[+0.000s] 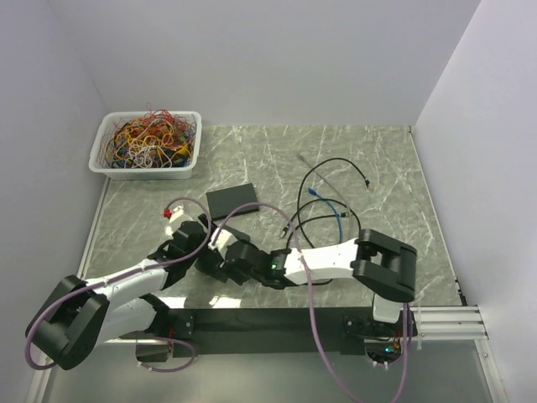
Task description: Insert the plug into the switch port
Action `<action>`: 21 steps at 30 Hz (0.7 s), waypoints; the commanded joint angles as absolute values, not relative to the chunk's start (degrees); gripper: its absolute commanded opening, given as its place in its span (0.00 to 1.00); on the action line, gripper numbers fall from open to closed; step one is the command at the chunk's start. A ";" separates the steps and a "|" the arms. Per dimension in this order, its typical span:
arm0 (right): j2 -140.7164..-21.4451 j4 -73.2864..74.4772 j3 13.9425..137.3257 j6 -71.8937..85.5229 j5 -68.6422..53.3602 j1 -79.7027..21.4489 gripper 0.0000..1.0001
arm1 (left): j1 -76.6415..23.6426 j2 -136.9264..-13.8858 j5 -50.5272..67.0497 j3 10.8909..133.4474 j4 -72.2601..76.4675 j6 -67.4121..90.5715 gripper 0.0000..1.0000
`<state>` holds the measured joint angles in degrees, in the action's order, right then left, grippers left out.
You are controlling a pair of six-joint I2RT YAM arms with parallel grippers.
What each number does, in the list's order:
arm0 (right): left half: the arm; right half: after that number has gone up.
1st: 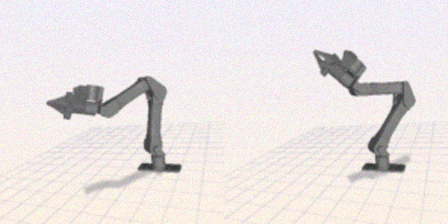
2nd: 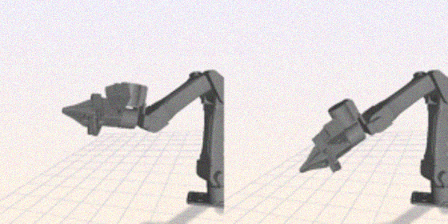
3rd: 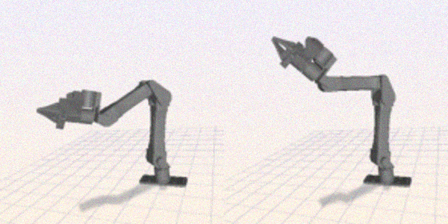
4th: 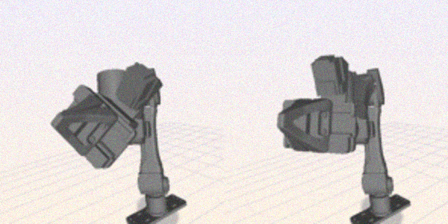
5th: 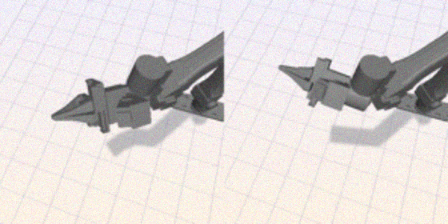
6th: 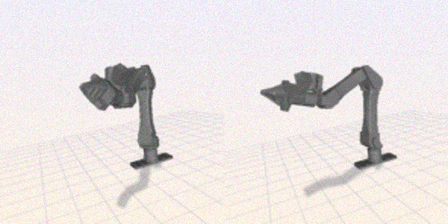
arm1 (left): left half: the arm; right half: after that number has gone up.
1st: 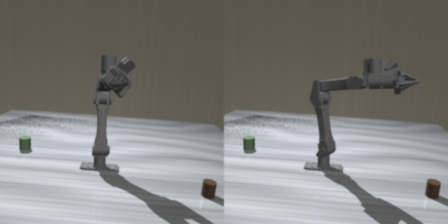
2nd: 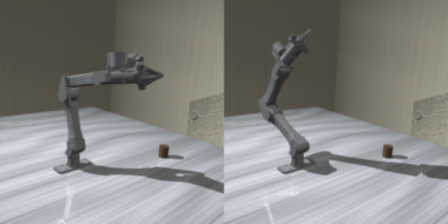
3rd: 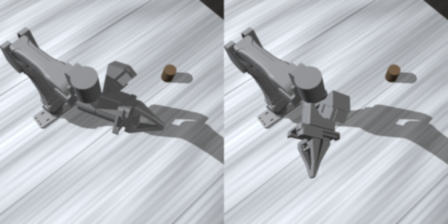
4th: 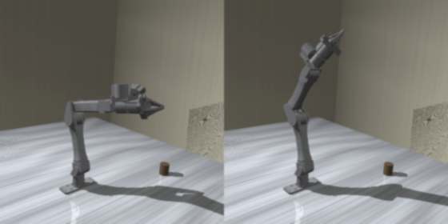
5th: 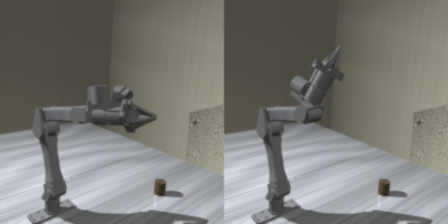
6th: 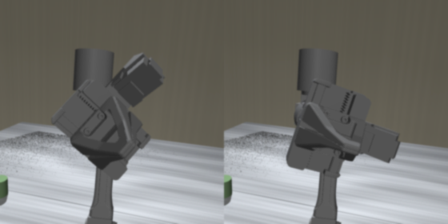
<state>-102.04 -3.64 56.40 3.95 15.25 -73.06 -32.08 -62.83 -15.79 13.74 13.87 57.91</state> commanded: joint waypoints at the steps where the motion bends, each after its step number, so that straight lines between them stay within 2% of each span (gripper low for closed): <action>1: -93.88 -20.66 55.64 5.97 20.74 -71.89 0.64 | -34.01 -61.96 -12.48 17.21 0.80 60.30 0.77; 2: -91.69 -20.39 54.76 6.24 20.57 -71.81 0.76 | -33.84 -61.79 -12.83 17.84 0.18 59.60 0.78; 7: -84.39 -19.95 48.35 7.82 20.39 -71.98 0.86 | -32.52 -62.14 -14.41 21.61 -2.90 57.66 0.83; 16: -79.63 -16.97 43.86 12.65 25.31 -70.93 0.93 | -26.19 -60.21 -13.89 27.50 -7.99 53.18 0.88; 21: -82.26 -11.70 47.19 18.70 20.67 -63.39 0.93 | -26.10 -54.94 -12.14 29.71 -14.13 52.91 0.88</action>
